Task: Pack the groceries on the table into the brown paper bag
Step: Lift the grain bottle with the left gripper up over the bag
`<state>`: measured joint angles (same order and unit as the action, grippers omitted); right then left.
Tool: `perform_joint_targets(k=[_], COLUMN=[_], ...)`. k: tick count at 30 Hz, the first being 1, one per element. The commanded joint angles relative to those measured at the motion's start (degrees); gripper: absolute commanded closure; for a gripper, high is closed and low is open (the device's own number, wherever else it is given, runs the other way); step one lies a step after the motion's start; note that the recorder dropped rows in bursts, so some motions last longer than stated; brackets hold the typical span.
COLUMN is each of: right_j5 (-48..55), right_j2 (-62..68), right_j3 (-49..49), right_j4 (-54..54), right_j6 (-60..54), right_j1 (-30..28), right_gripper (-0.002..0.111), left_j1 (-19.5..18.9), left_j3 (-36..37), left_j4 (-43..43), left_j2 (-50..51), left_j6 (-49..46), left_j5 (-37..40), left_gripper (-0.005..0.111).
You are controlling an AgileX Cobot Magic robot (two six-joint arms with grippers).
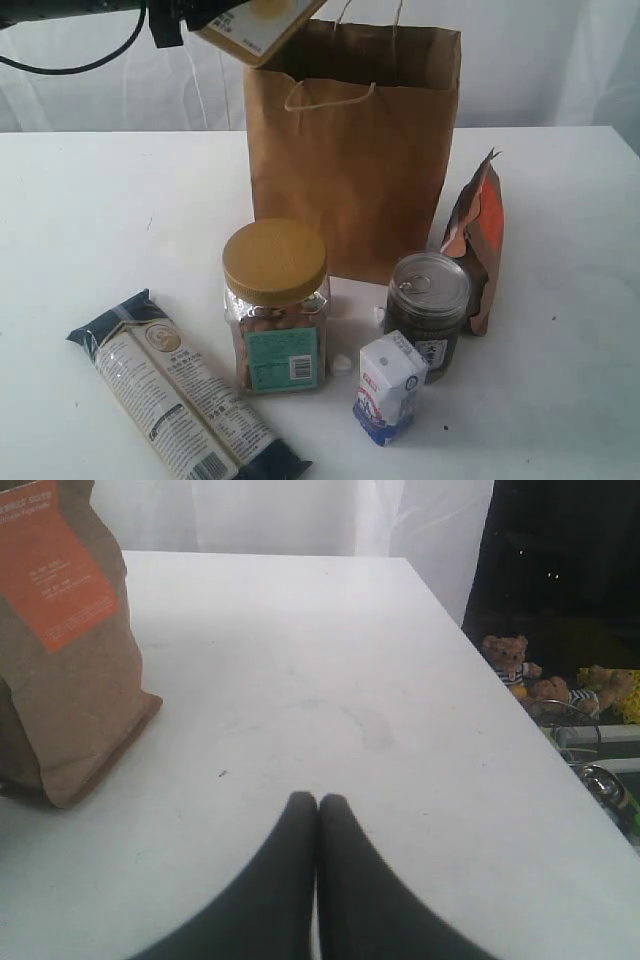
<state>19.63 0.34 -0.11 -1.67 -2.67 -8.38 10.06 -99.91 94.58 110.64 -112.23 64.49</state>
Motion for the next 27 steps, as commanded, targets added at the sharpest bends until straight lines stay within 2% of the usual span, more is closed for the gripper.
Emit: perform_joint_targets(k=[1,15,19,22,27], right_j5=[-0.4,-0.4,-0.4,-0.4,-0.4], right_j2=[-0.3,-0.3,-0.3,-0.3,-0.3], right_j3=[0.1,0.1,0.1,0.1,0.1], right_j4=[-0.2,-0.2,-0.2,-0.2,-0.2], right_j6=[0.0,0.0,0.0,0.0,0.0], right_j1=[-0.1,-0.1,-0.1,-0.1,-0.1], right_gripper=[0.108,0.108,0.108,0.108,0.108], left_j1=[0.1,-6.4,-7.7,-8.2,-8.2], left_j3=[-0.8,-0.8,-0.8,-0.8,-0.8], left_j4=[5.4,5.4,5.4,5.4,5.4], left_j2=[-0.9,-0.9,-0.1,0.0,0.0], left_j6=[-8.6,-8.0,0.7,8.0,11.4], left_j5=[5.5,5.5,5.5,-0.4,-1.8], left_gripper=[0.107,0.107,0.107,0.107,0.107])
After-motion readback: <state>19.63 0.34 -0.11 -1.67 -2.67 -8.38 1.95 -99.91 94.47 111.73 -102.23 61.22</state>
